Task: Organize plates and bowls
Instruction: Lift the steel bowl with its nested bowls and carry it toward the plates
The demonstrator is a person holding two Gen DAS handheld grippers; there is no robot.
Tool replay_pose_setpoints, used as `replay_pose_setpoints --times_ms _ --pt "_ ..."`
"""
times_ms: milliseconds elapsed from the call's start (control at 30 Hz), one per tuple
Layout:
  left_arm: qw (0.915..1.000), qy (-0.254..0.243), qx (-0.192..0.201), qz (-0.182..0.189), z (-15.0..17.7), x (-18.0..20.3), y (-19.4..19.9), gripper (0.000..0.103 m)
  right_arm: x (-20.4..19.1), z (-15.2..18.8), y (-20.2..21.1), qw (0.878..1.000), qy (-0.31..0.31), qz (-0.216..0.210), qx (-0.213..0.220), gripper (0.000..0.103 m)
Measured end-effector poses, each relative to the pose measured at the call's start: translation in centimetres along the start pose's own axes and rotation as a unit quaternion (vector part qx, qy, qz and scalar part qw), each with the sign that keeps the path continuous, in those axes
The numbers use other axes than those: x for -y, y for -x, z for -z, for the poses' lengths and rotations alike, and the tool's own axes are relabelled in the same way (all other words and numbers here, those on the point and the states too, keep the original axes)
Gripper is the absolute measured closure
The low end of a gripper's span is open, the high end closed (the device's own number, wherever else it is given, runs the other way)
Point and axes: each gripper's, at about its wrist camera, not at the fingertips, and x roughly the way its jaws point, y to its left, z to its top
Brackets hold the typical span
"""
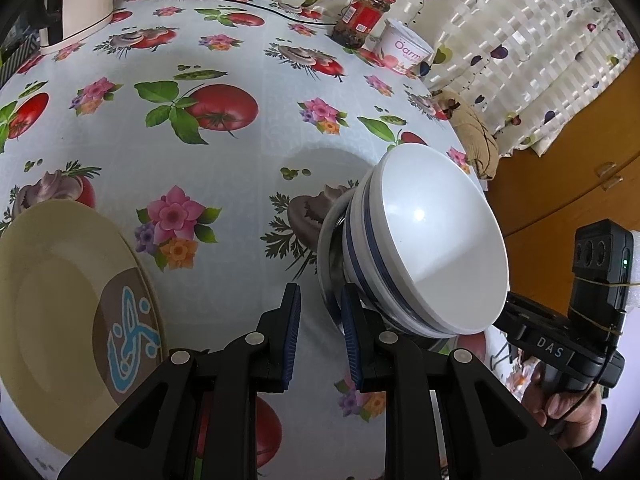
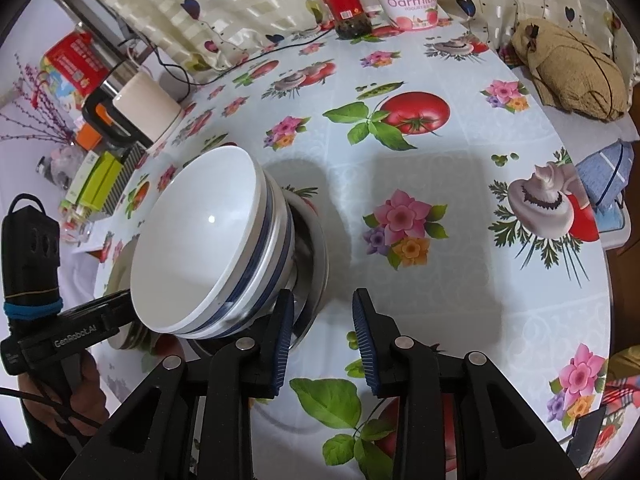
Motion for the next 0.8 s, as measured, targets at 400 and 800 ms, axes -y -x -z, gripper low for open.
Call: replay_pose_setpoints --times_ms 400,800 --pt "0.9999 0.001 -0.005 0.012 -0.1 0.1 -0.9 0.082 -0.2 -0.1 -0.2 1.000 0.003 -0.012 0.004 0.088" --pt "0.9998 -0.014 -0.008 0.009 -0.1 0.8 -1.6 0.087 -0.3 -0.3 -0.3 1.000 0.003 -0.016 0.003 0.088"
